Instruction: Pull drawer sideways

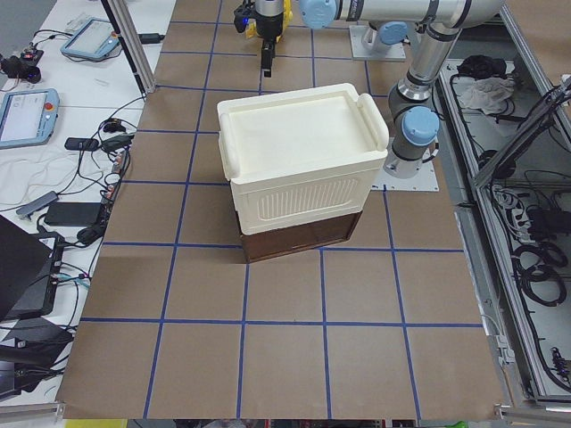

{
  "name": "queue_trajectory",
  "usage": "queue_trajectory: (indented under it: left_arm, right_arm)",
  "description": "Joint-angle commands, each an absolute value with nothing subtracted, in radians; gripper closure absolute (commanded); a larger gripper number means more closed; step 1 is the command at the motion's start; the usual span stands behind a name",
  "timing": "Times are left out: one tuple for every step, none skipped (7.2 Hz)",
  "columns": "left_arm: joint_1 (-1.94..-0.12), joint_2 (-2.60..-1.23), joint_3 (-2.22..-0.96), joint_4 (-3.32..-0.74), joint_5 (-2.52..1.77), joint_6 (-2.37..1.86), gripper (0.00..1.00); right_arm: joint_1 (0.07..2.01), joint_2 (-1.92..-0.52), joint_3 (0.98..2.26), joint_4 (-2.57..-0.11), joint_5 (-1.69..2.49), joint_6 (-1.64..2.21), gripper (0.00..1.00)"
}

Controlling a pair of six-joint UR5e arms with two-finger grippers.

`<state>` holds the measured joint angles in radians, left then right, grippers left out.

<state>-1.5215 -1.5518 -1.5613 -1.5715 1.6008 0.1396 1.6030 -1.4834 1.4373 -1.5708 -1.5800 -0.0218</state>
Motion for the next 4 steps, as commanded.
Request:
queue_trajectory:
  left_arm:
    - [-1.522,-1.552,-1.555,-1.536,1.6,0.137,0.0]
    - [-1.519,-1.551,-1.566,-1.534,1.597,0.132,0.0]
    - [-1.52,-1.555,-1.574,-1.535,1.597,0.132,0.0]
    - [-1.52,-1.558,-1.578,-1.534,1.598,0.13,0.0]
  right_arm:
    - [1.603,-1.483,1.437,-1.571,-1.582,-0.021,0.0]
    - [1.603,-1.483,1.437,-1.571,-1.58,-0.021,0.0]
    - [1.603,-1.483,1.437,-1.571,-1.582,-0.021,0.0]
    - [1.603,-1.483,1.437,-1.571,-1.582,-0.023,0.0]
